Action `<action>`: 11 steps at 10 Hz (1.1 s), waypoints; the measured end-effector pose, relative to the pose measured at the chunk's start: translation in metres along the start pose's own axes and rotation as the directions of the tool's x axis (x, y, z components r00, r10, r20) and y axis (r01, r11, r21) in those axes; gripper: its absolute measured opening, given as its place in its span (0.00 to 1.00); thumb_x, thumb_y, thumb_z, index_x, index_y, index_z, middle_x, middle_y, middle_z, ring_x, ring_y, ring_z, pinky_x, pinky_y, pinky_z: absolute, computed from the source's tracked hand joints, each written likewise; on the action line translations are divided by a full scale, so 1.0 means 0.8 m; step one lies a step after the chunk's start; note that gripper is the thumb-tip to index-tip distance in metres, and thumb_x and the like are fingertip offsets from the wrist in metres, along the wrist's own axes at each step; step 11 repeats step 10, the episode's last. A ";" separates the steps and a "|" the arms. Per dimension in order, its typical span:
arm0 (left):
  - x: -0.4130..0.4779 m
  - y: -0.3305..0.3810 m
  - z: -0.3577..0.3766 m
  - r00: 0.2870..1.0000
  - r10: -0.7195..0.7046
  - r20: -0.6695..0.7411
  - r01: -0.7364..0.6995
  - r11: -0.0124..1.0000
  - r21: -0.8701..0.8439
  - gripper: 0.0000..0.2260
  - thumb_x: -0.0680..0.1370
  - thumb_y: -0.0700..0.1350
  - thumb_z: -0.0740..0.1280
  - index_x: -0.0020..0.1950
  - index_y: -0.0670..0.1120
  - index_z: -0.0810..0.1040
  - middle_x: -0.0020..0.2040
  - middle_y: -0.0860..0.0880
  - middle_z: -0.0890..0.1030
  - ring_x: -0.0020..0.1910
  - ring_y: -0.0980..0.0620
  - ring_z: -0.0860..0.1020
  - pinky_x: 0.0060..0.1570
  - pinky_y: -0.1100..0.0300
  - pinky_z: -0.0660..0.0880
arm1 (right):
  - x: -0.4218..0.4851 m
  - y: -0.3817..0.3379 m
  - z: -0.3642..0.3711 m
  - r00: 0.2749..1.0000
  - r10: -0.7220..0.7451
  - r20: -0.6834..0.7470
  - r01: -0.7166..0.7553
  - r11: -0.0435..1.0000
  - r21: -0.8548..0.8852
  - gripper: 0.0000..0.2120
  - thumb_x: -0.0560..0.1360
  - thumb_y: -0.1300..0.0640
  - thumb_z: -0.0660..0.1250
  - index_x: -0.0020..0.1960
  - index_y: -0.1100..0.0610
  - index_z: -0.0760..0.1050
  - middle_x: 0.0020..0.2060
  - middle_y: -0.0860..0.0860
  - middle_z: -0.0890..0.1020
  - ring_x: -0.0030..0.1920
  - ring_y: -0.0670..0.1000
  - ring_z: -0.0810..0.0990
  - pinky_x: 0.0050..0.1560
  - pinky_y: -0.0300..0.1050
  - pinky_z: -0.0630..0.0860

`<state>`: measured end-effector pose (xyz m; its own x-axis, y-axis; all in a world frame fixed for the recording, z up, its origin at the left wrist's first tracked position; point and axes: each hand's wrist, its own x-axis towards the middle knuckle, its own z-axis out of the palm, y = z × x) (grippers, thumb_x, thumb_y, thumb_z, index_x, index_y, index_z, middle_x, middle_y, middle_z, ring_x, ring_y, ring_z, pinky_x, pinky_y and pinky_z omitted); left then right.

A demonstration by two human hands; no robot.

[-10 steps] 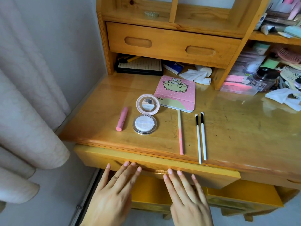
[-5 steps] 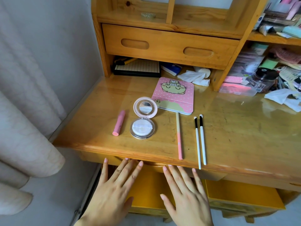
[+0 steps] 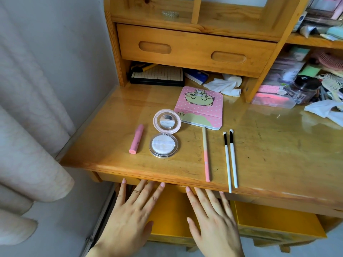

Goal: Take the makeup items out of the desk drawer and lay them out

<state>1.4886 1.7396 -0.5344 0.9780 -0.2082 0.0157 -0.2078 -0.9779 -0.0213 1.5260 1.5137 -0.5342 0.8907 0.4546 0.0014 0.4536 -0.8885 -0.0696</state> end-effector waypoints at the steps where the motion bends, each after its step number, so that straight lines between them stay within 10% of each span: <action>1: -0.003 0.005 0.000 1.000 -0.025 0.014 0.025 0.999 -0.041 0.50 0.57 0.58 0.73 0.75 0.52 0.56 0.70 0.47 0.72 0.72 0.47 0.58 0.65 0.39 0.54 | 0.000 0.001 -0.005 1.000 -0.020 0.017 0.019 1.000 0.018 0.37 0.66 0.43 0.65 0.73 0.45 0.59 0.69 0.46 0.72 0.70 0.49 0.61 0.68 0.54 0.53; 3: -0.003 0.010 -0.008 0.997 -0.059 -0.058 0.054 0.995 -0.087 0.44 0.57 0.58 0.74 0.71 0.52 0.65 0.64 0.46 0.78 0.69 0.46 0.67 0.67 0.44 0.53 | -0.003 0.002 -0.017 0.997 0.004 0.079 -0.005 1.000 0.016 0.44 0.58 0.39 0.72 0.71 0.43 0.61 0.64 0.44 0.77 0.66 0.47 0.67 0.69 0.56 0.53; 5: 0.000 0.016 -0.030 0.991 -0.122 -0.048 0.114 0.982 -0.148 0.31 0.57 0.58 0.74 0.60 0.53 0.76 0.52 0.52 0.83 0.53 0.48 0.82 0.49 0.47 0.80 | -0.015 0.002 -0.047 0.966 0.156 0.204 -0.176 0.981 0.081 0.37 0.59 0.33 0.65 0.66 0.40 0.68 0.60 0.41 0.79 0.59 0.46 0.79 0.53 0.54 0.77; 7: -0.007 0.017 -0.050 0.987 -0.158 -0.023 0.148 0.959 -0.242 0.19 0.59 0.58 0.69 0.49 0.56 0.78 0.41 0.58 0.82 0.39 0.55 0.82 0.32 0.60 0.80 | -0.020 0.001 -0.072 0.971 0.197 0.136 -0.225 0.944 0.240 0.31 0.73 0.35 0.56 0.73 0.38 0.51 0.71 0.39 0.62 0.70 0.45 0.63 0.68 0.44 0.66; 11: -0.022 0.022 -0.124 0.964 -0.265 -0.013 0.240 0.891 -0.384 0.22 0.73 0.58 0.62 0.66 0.59 0.66 0.60 0.59 0.75 0.61 0.54 0.73 0.50 0.59 0.75 | -0.039 0.003 -0.135 0.927 0.312 0.210 -0.365 0.879 0.306 0.32 0.70 0.35 0.62 0.72 0.39 0.56 0.70 0.40 0.67 0.67 0.46 0.68 0.63 0.44 0.72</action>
